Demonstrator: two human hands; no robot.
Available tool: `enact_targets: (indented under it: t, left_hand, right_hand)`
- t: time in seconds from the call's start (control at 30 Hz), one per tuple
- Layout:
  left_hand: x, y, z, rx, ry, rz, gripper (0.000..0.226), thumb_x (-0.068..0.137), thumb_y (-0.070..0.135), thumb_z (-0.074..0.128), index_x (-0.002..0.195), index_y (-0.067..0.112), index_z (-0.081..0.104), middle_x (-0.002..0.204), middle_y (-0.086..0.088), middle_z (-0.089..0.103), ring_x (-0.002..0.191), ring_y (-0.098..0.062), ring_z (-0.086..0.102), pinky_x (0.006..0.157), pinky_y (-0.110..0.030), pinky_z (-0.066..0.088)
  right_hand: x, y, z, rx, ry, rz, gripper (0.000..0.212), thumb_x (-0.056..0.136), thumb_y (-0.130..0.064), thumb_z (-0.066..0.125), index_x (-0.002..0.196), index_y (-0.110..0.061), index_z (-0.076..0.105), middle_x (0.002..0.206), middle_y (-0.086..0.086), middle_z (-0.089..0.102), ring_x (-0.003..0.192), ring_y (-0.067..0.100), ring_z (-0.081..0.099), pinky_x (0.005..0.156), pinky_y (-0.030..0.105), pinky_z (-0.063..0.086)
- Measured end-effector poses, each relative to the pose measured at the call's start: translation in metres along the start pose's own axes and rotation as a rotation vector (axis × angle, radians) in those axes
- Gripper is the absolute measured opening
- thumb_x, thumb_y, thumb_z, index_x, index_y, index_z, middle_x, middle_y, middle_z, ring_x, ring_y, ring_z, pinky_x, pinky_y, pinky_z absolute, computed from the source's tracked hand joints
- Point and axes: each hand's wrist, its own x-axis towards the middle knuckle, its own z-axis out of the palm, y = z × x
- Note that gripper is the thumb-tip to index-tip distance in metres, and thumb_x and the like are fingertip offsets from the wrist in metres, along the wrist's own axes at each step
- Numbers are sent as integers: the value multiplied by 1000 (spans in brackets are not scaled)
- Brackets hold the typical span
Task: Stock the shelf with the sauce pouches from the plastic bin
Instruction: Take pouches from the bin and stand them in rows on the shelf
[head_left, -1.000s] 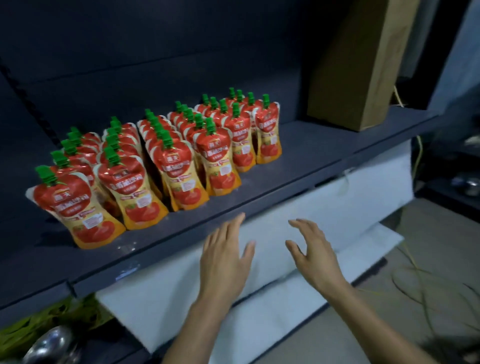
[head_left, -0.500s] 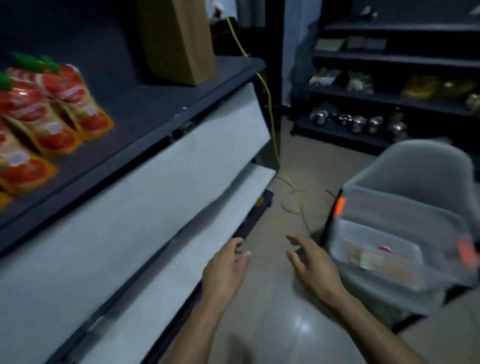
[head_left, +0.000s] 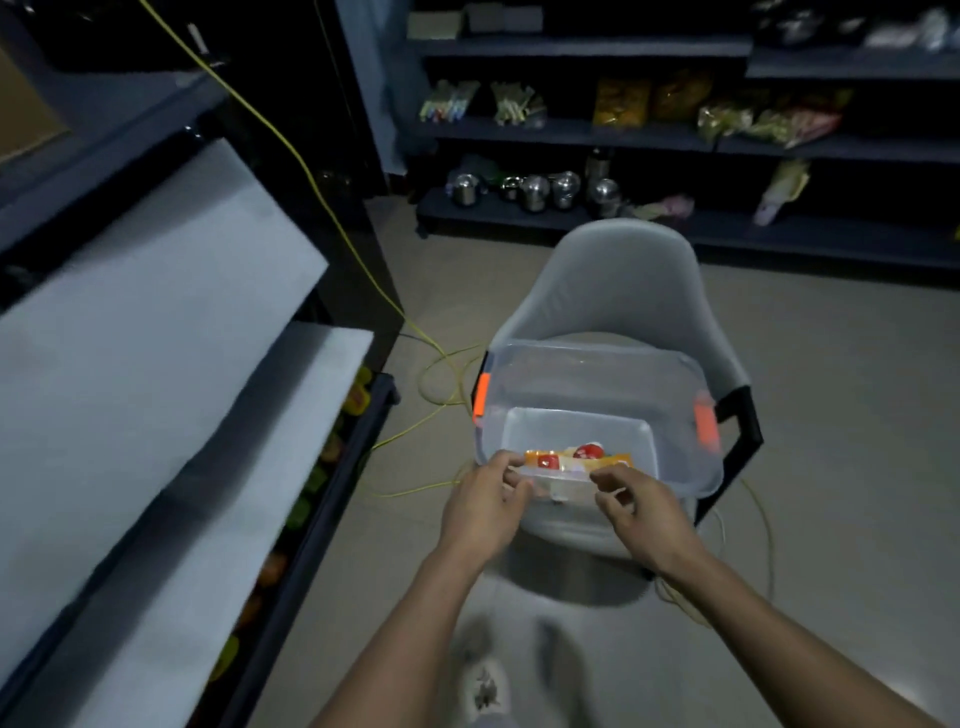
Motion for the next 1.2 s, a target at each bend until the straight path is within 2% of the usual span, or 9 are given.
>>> enact_targets:
  t: [0.07,0.2,0.27,0.4,0.57,0.73,0.93,1.07,1.2]
  left_hand:
    - [35,8,13,-6,-59,-8,30,90,34,58,119,27,60,103,4,70,95,-18,65,88,-34,52]
    - [110,8,41,-43,-155,-45,30,92,28,57,122,21,59,99,2,68,98,-20,65,89,-31,51]
    - [149,0,57,-54,-189,-81,31,93,28,57,123,19,59,108,-2,68,100,-20,63,90,-29,50]
    - [215,-26,95,-59,-237,-181,33,99,23,52,131,17,54,127,-6,62,98,-13,59,69,-14,44]
    - [268,-67,144,23,-318,-240,40,101,21,47,140,15,45,140,-5,53,105,-12,56,59,-9,40]
    - [295,-102,179,158,-375,-265,42,99,22,51,140,15,43,141,-7,48,125,-24,52,94,-29,48]
    - [309,-116,194,333,-504,-254,43,92,33,62,129,14,51,128,-8,57,113,-26,57,96,-36,51]
    - [316,-119,199,402,-598,-200,48,80,43,75,118,15,64,116,-4,67,102,-23,64,93,-38,53]
    - [317,-115,205,551,-646,-67,51,72,43,80,115,18,67,114,-4,66,104,-24,60,91,-38,52]
  right_hand:
    - [25,18,-8,4,2,40,23,89,-18,62,111,-22,66,100,-7,66,83,13,63,80,28,48]
    - [83,56,-14,14,-5,118,21,88,-18,63,108,-22,66,101,-4,68,86,14,63,84,41,53]
    - [114,75,-11,1,-44,178,21,87,-18,64,108,-22,65,104,-2,67,89,16,63,85,43,53]
    - [168,103,4,-123,-187,259,30,89,-21,62,119,-18,61,118,1,62,106,20,59,93,38,49]
    - [218,132,42,-369,-389,236,47,85,-30,65,130,-23,54,130,5,54,120,24,48,99,38,43]
    - [244,158,79,-631,-511,86,61,81,-47,67,135,-26,47,132,5,53,121,23,46,103,42,37]
    - [249,178,96,-876,-517,-68,76,79,-59,63,139,-20,39,136,7,49,123,23,46,108,41,29]
    - [251,186,103,-938,-505,-106,60,83,-54,60,131,-20,48,127,8,57,114,23,51,101,38,33]
    - [250,193,100,-957,-565,-139,45,87,-51,57,122,-24,61,121,5,61,113,22,51,97,37,34]
